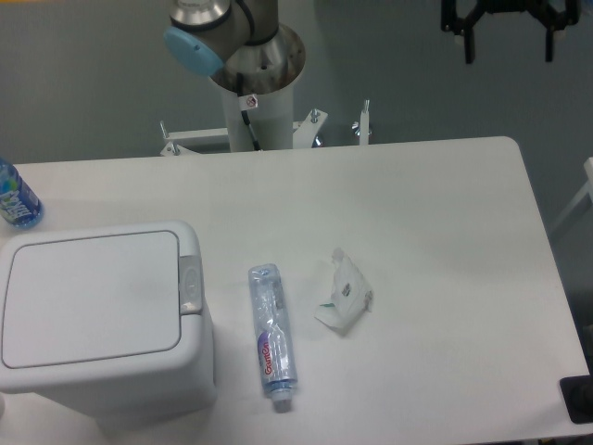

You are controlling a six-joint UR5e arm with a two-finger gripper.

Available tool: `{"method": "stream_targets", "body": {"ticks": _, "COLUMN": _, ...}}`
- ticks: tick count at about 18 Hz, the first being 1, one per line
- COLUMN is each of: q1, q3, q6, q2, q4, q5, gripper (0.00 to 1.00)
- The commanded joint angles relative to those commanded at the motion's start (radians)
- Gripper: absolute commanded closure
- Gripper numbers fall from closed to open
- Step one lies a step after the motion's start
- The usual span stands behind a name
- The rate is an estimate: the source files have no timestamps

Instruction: Open the trash can

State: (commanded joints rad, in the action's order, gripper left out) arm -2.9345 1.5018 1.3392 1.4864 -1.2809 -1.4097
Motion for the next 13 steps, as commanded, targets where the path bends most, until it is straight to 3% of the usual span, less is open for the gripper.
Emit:
{"method": "stream_targets", "body": {"ticks": 4, "q1": 0.006, "q3": 0.0, "q6": -0.006, "q2": -0.006, "q4": 0.0, "q5": 0.005, "gripper": 0.0}}
{"method": "stream_targets", "body": {"ticks": 6, "q1": 0.014, "q3": 0.003, "q6": -0.078, "q2": -0.006, "q4": 0.0, "q5": 0.006, "gripper": 0.0}}
{"method": "stream_targets", "body": {"ticks": 8, "q1": 0.064, "q3": -0.005, "q6": -0.209, "q2": 0.005, "q4": 0.003, "q5": 0.009, "gripper": 0.0}}
{"method": "stream_targets", "body": {"ticks": 13, "q1": 0.242, "q3": -0.009, "q6": -0.648, "q2": 0.041, "q4": 0.074, "q5": 0.008, "gripper": 0.0}}
